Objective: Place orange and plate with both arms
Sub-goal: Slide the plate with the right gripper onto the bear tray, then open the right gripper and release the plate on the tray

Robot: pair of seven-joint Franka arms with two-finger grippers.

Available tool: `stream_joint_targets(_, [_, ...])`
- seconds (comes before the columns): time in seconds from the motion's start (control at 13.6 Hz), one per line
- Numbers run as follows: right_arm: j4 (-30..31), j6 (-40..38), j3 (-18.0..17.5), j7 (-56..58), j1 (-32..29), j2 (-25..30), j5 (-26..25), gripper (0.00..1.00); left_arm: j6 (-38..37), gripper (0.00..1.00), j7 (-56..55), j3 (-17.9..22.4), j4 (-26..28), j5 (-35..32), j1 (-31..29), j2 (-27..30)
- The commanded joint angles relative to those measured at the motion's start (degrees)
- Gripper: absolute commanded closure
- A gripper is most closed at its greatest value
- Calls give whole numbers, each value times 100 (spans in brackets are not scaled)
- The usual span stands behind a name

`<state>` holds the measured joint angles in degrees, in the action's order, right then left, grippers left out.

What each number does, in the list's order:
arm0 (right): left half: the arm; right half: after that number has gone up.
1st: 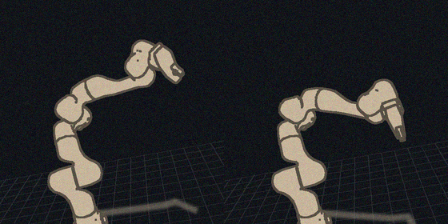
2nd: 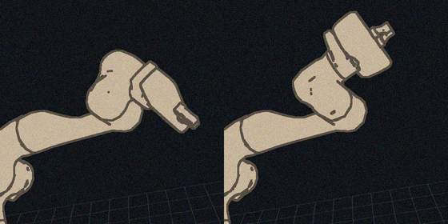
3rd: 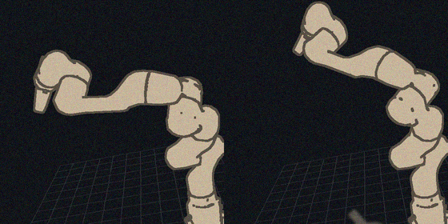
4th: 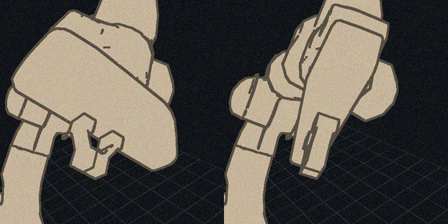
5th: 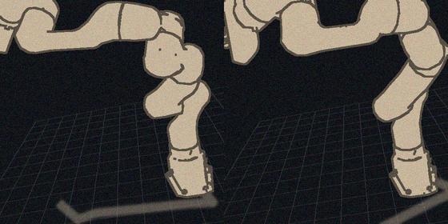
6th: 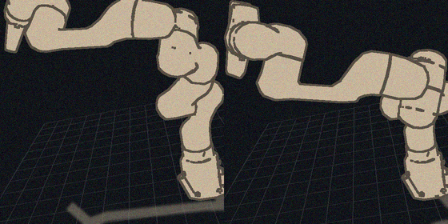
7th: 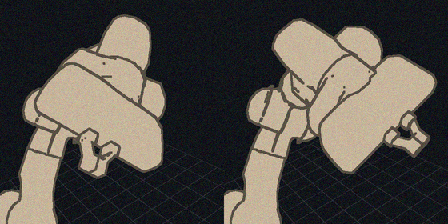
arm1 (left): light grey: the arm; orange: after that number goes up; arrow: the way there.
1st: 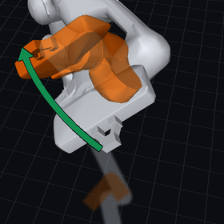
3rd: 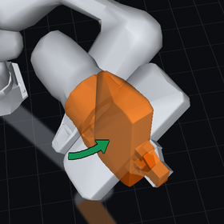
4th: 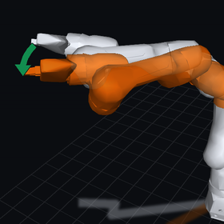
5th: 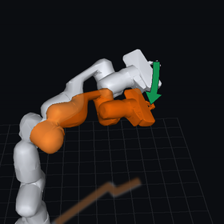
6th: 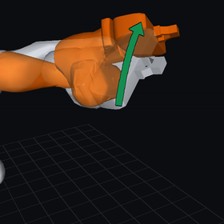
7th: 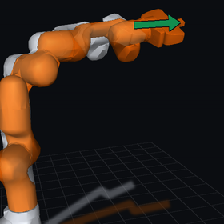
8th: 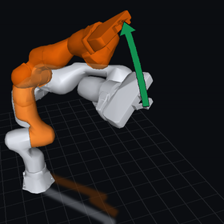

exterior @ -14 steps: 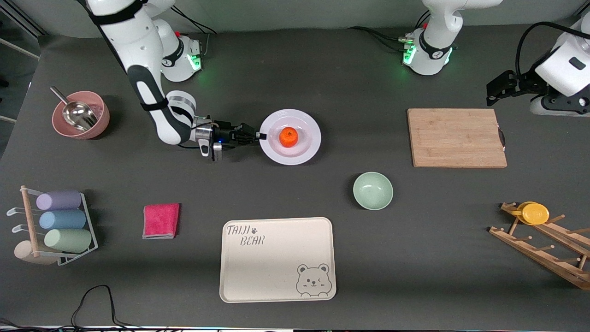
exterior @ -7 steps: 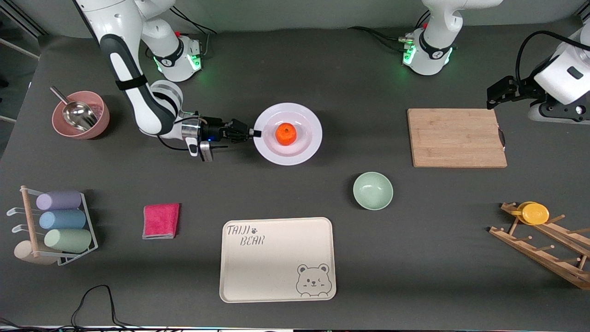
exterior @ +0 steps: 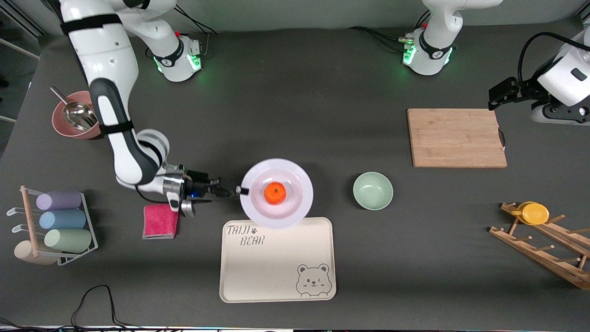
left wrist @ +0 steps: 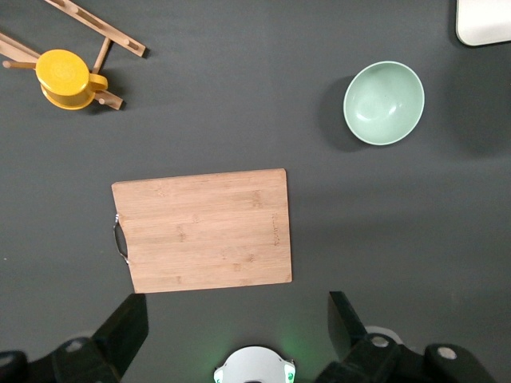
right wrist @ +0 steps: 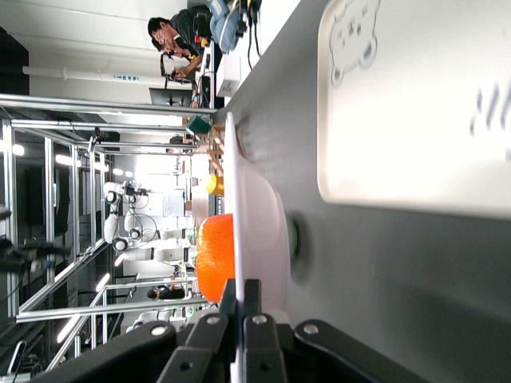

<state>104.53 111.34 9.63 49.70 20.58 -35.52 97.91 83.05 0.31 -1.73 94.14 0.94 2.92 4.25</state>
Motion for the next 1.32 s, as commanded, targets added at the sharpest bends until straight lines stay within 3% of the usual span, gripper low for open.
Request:
stream_joint_targets(0.0, [-1948, -139, 74, -853, -45, -1199, -35, 100, 1, 0, 13, 41, 8, -23, 33, 6])
stream_joint_targets(0.22, [-3470, -130, 109, -1592, -185, -2149, -35, 100, -7, 0, 13, 41, -1, -23, 33, 15])
stream_joint_targets(0.37, [-4035, -87, 109, -1778, -229, -2493, -18, 100, -26, 0, 21, 41, -1, -50, 33, 6])
stream_joint_targets(1.25, [-3888, -69, 65, -848, -221, -3171, 79, 100, 203, 0, 21, 24, -1, -147, 42, 6])
